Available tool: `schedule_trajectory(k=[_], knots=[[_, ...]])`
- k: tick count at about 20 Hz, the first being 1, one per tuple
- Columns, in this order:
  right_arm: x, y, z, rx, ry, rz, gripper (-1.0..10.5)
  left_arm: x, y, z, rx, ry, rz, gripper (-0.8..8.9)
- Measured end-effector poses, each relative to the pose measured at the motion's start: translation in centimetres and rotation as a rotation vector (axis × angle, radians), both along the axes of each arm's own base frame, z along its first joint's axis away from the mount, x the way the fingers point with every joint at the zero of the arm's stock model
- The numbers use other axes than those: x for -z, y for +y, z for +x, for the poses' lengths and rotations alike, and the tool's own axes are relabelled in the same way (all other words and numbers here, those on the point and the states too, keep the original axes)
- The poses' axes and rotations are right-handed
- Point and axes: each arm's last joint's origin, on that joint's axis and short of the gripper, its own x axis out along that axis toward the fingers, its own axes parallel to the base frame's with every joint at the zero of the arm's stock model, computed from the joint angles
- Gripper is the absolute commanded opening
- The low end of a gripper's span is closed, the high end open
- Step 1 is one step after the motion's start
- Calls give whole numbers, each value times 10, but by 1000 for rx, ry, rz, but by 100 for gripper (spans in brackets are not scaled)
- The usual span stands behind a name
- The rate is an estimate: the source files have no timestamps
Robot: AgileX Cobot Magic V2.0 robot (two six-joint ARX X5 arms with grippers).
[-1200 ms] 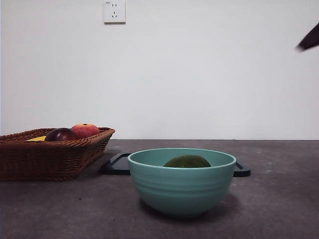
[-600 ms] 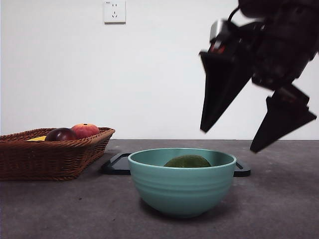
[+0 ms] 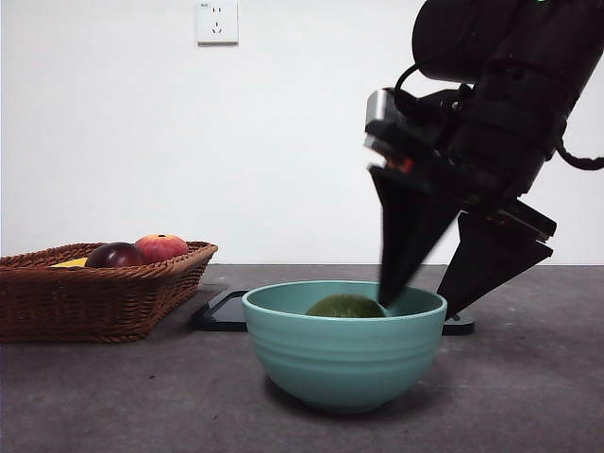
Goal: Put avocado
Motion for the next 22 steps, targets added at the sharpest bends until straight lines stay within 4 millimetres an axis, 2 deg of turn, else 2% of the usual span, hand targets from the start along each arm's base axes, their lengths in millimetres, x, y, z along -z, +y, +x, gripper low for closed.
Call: schedule_trajectory(k=[1,4,6,16,19,22], knots=[[2,1,0,-2,10,-6,79,0,0,0,0,0,1,562],[2,2,-1,-3,13,-8,73,0,0,0,0,1,1,562],[2,2,-1,4,16,-7,5,0,0,0,0,0,1,562],[-1,6,1,70,8,5,5,0,0,0,0,0,0,562],[-16,6,10,115,-3,-5,5,0,0,0,0,-1,0,562],[-43,7,31,154,-28,10,5,-1,0,0,0,-6,-8,562]])
